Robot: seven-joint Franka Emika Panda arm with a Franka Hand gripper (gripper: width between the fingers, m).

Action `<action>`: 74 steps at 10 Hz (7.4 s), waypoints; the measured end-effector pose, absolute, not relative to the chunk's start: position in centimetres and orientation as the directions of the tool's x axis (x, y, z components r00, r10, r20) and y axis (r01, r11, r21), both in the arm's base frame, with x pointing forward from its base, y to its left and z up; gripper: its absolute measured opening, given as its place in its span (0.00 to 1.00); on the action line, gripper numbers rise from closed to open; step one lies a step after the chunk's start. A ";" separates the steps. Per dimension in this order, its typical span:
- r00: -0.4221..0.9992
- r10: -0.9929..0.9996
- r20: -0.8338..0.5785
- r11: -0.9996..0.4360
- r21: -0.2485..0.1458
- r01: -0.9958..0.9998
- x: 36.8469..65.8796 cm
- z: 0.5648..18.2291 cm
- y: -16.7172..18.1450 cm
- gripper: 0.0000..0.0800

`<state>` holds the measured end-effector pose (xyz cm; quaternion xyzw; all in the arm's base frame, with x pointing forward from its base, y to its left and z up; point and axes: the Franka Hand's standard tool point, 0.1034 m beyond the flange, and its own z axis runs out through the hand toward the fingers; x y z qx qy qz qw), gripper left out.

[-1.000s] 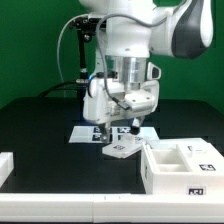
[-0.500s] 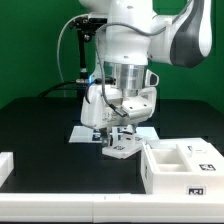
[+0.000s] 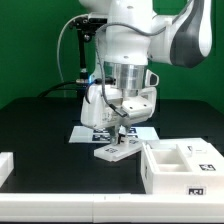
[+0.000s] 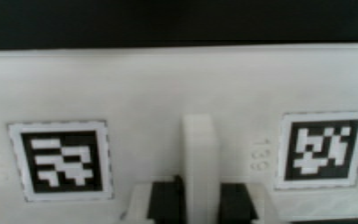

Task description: Assemble cabinet

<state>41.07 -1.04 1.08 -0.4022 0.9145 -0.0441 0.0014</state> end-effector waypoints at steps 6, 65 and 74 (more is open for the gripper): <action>-0.388 -0.921 0.038 0.379 -0.142 -0.914 43.2 3.7 -4.9 0.08; 0.294 0.954 0.050 -0.296 0.031 0.955 44.8 6.6 8.4 0.08; 0.065 0.994 0.086 -0.073 0.088 0.993 45.8 5.6 5.4 0.08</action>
Offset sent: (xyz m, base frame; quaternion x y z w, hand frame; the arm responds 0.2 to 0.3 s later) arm 0.0088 -0.0240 0.0334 0.0377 -0.0448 -0.0737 0.9956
